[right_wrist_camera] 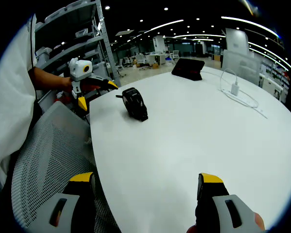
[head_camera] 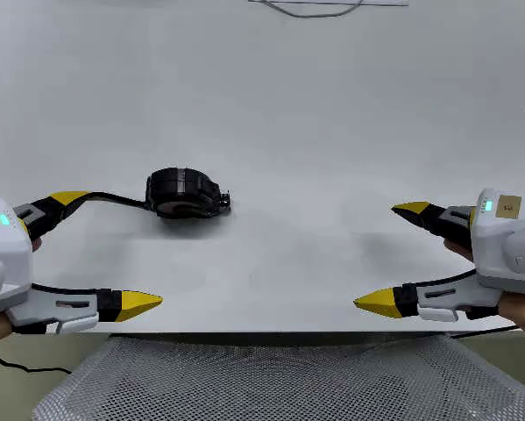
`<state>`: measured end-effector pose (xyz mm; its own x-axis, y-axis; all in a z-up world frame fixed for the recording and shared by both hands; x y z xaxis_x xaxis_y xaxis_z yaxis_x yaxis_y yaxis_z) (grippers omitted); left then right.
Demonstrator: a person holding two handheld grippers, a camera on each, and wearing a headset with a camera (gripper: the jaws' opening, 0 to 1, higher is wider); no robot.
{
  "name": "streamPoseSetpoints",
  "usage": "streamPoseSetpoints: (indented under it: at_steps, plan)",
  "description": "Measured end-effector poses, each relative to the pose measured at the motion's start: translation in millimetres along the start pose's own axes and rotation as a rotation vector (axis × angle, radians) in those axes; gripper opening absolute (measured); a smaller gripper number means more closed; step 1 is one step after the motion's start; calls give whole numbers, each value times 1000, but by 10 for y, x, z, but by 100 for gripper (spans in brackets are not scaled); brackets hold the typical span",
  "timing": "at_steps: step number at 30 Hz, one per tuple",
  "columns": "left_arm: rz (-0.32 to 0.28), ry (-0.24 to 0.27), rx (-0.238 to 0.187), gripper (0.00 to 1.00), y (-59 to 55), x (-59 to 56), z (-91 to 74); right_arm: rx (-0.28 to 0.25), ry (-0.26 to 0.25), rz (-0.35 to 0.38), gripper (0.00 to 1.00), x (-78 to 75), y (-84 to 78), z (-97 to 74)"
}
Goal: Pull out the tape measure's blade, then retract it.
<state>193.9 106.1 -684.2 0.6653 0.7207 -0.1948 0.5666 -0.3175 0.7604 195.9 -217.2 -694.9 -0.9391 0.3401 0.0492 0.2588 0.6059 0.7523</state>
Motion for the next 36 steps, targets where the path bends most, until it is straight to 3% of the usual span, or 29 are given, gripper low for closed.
streamPoseSetpoints:
  at_steps: [13, 18, 36]
  plan:
    - [-13, 9, 9, 99, -9, 15, 0, -12, -13, -5, 85, -29, -1, 1]
    - [-20, 46, 11, 99, -11, 74, -13, 2, -30, -4, 84, -56, -12, -4]
    - [-17, 34, 8, 99, -13, 64, -5, 12, -26, -4, 79, -66, 7, 0]
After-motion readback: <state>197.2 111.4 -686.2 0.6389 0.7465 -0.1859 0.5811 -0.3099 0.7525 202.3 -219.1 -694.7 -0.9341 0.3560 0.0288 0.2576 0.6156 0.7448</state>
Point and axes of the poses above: the centre of the closed fingertips' face, and the gripper's own axes: z roughly forward along the fingers, x roughly to its left, y roughly out of its top, the point moved 4 cm from there along -z, roughly backward along the fingers, and after that the axes turned 10 degrees about -z, right-handed, at the moved point
